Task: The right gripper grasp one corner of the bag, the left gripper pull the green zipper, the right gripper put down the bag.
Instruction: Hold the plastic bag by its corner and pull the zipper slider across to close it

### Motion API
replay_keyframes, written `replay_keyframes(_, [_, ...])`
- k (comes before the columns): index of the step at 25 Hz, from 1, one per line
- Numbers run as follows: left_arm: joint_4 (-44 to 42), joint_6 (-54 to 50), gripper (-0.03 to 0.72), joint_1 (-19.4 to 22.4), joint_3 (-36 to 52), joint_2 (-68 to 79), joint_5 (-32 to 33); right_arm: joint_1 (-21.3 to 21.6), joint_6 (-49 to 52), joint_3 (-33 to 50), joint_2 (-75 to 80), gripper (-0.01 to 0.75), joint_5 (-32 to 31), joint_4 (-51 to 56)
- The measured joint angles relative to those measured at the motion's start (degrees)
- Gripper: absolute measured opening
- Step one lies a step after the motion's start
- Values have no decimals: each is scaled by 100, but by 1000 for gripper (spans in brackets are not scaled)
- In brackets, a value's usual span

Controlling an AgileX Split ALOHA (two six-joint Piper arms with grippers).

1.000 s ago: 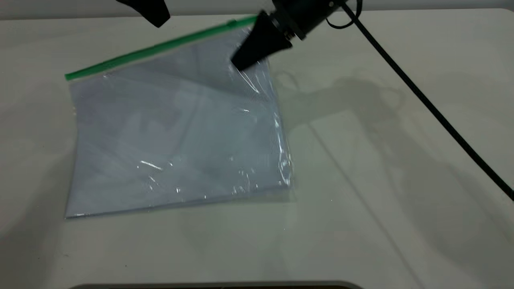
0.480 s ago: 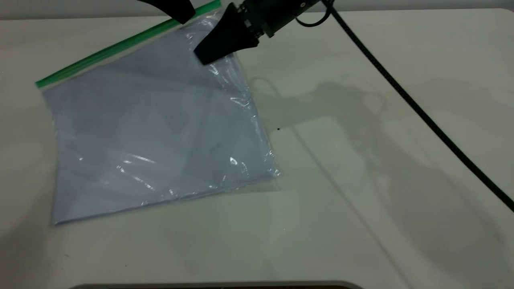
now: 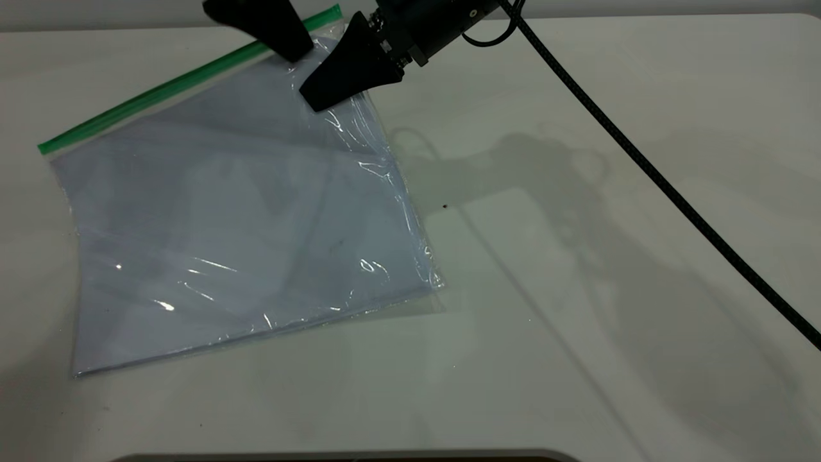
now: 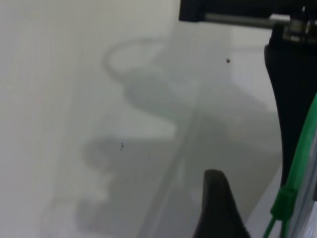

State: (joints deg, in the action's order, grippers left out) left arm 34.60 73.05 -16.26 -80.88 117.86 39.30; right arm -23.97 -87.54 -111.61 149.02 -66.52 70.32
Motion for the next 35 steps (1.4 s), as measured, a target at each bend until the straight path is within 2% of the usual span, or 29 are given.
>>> replay_keyframes(3, [165,141,494,0,0,5,0,0,0,0,0,37,0,0])
replay_keyframes(12, [380,331,223,-2,0,5,113,0,0,0,0,37,0,-1])
replay_keyframes(16, [391,331,142,-2,0,5,158,0,0,0,0,37,0,-6])
replay_keyframes(27, [135,331,111,-2,0,5,190,77,92,0,0,37,-11,-6])
replay_keyframes(31, [101,331,60,-2,-7,5,102,235,124,0,0,37,-56,-6])
replay_keyframes(35, [115,336,56,-24,-7,5,15,274,143,0,0,37,-61,-6])
